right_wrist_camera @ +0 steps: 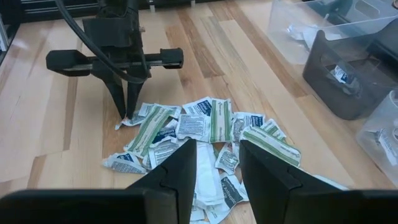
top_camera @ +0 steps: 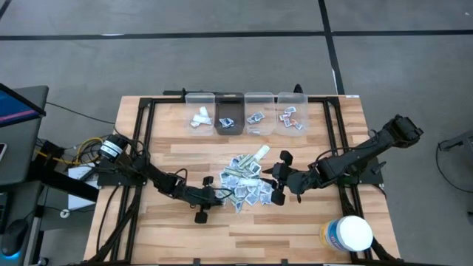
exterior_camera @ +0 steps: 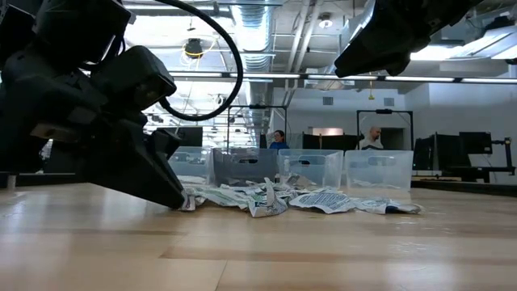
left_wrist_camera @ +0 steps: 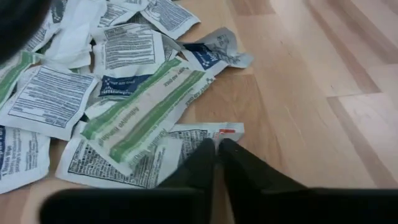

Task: Pick & Place First Aid Supplies
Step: Put the ointment pack into the right transparent bin

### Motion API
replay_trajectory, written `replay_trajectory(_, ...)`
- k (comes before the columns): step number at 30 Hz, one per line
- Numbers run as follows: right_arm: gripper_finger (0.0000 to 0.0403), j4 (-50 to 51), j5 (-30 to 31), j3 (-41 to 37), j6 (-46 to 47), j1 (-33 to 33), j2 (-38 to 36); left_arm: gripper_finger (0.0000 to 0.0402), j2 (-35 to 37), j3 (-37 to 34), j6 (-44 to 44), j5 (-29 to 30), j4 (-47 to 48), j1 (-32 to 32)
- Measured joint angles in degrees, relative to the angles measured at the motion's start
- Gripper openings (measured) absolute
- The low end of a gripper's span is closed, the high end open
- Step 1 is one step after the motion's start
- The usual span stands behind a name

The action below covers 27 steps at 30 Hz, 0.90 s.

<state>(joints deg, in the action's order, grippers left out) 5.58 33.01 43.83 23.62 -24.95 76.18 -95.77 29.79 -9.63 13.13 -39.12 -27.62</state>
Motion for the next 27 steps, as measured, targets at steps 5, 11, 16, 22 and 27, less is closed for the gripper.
replay_trajectory(5, 0.0116, 0.1, 0.0, 0.0, 0.4, 0.0, 0.0, 0.0008, 0.0, -0.1, -1.1, -0.5, -2.6, -0.4)
replay_trajectory(11, 0.0116, 0.2, -0.1, 0.0, 2.6, -0.1, 0.0, 0.0006, 0.0, -0.1, -1.4, -0.1, -9.0, -0.7)
replay_trajectory(16, 0.0116, 0.1, -0.2, 0.0, 3.9, -0.1, 0.0, 0.0009, 0.0, -0.1, -1.4, 0.1, -19.1, -0.3)
replay_trajectory(22, 0.0116, -1.0, -1.1, 0.0, 2.1, -0.1, 0.0, 0.0008, 0.1, -0.1, -2.0, 0.3, -30.6, 0.3)
replay_trajectory(27, 0.0116, -4.9, -5.0, 0.0, -6.6, -0.1, 0.0, 0.0008, 0.1, -0.1, -9.7, 0.4, -38.8, 2.2)
